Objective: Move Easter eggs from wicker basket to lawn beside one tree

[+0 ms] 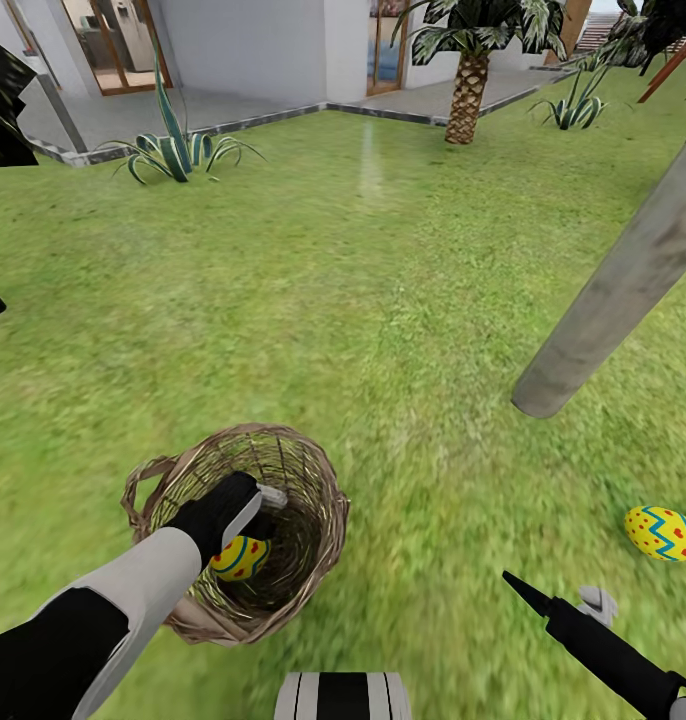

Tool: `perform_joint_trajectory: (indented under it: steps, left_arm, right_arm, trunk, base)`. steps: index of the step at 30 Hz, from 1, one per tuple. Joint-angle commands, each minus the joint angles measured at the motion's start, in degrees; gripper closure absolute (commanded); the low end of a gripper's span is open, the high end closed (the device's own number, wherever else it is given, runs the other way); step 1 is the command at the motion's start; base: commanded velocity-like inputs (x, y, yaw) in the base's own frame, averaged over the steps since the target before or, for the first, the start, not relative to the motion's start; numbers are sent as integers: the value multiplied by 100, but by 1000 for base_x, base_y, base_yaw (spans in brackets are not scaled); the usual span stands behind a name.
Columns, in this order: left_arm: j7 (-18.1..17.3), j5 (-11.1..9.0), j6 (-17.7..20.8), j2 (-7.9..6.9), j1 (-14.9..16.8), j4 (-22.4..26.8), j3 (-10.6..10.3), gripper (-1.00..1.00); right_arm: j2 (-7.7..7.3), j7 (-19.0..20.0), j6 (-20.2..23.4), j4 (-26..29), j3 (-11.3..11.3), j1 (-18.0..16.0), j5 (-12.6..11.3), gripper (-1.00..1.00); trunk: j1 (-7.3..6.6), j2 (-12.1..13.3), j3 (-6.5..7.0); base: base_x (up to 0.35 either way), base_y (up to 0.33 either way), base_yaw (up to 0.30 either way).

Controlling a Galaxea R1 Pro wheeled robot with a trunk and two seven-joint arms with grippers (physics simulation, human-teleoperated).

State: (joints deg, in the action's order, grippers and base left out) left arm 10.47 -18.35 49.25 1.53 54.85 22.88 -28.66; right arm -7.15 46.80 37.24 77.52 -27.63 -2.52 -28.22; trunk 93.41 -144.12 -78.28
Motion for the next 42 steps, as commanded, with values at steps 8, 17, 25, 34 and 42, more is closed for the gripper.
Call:
perform_joint_trajectory:
  steps: [8, 17, 25, 34, 42]
  left_arm:
    - [161, -62, 13, -4, 0, 6, -43, -100]
    - [306, -59, -47, 3, 0, 17, -43, -100]
    - [416, -63, -74, -3, 0, 44, -43, -100]
    - [449, -55, -185, -4, 0, 44, -52, -100]
    - [448, -46, -235, -4, 0, 55, -60, -100]
  right_arm:
    - [0, 6, 38, 0, -6, -3, -25, -100]
    - [-5, 12, 34, 0, -8, -3, -25, -100]
    - [-5, 13, 24, 0, -6, -3, -25, -100]
    - [-5, 17, 21, 0, -6, -3, -25, -100]
    - [-5, 28, 7, 18, -6, -3, -25, -100]
  trunk:
    - [2, -3, -26]
    - [12, -8, -115]
    - [12, -8, -115]
    - [12, -8, -115]
    - [22, -14, -203]
  base:
    - [0, 0, 0]
    - [0, 0, 0]
    - [0, 0, 0]
    - [0, 0, 0]
    - [0, 0, 0]
